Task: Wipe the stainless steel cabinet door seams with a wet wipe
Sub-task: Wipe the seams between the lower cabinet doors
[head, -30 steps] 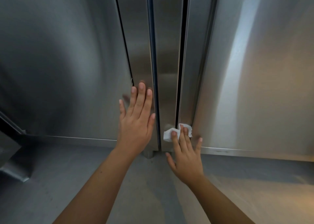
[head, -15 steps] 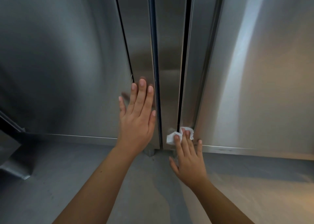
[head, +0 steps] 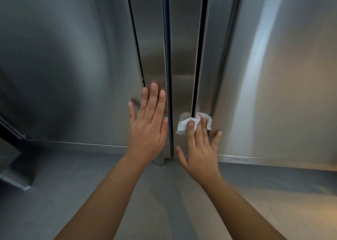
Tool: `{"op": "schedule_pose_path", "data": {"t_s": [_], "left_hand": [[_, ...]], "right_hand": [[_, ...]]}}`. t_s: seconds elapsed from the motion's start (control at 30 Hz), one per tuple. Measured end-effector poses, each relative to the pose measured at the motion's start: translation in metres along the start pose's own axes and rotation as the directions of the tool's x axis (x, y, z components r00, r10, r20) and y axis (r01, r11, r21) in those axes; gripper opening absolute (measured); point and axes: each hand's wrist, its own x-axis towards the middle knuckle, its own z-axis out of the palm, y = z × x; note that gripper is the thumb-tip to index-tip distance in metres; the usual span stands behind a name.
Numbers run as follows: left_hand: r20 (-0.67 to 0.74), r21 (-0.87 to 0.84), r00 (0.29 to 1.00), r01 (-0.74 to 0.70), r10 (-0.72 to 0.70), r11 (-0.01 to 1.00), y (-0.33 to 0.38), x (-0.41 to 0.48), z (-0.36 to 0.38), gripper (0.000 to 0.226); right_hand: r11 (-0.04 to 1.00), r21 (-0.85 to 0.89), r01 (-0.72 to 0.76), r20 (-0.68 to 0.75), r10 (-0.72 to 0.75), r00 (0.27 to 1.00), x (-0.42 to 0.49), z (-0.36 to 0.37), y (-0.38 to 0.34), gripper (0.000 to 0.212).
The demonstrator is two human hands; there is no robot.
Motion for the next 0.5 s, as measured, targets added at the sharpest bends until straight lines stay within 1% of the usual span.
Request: {"op": "schedule_pose_path", "data": {"t_s": [0.07,0.13,0.2,0.27,0.4,0.5], "left_hand": [[0.003,0.002,1.000,-0.005,0.005,1.000,-0.001,0.000,-0.001,0.061],[0.011,0.004,1.000,-0.009,0.009,1.000,-0.002,0.000,-0.002,0.061],[0.017,0.003,1.000,-0.006,0.006,1.000,-0.001,0.000,-0.002,0.061],[0.022,-0.001,1.000,0.002,-0.002,1.000,0.000,0.000,-0.003,0.062],[0.028,0.003,1.000,0.011,-0.011,1.000,0.001,0.000,-0.004,0.061],[0.037,0.001,0.999,0.017,-0.017,1.000,0.002,0.000,-0.005,0.063]], "right_hand": [[1.000,0.003,-0.011,-0.029,0.011,1.000,0.005,0.000,-0.001,0.085],[1.000,-0.001,0.000,-0.012,0.000,1.000,-0.002,0.002,0.000,0.086],[0.999,-0.020,0.028,0.038,-0.027,0.999,-0.015,0.008,0.004,0.088],[0.998,-0.051,0.041,0.118,-0.035,0.992,-0.032,0.013,0.007,0.086],[0.993,-0.103,0.052,0.281,-0.021,0.959,-0.063,0.021,0.009,0.085],[0.991,-0.121,0.058,0.307,-0.018,0.952,-0.071,0.024,0.009,0.079]]}}
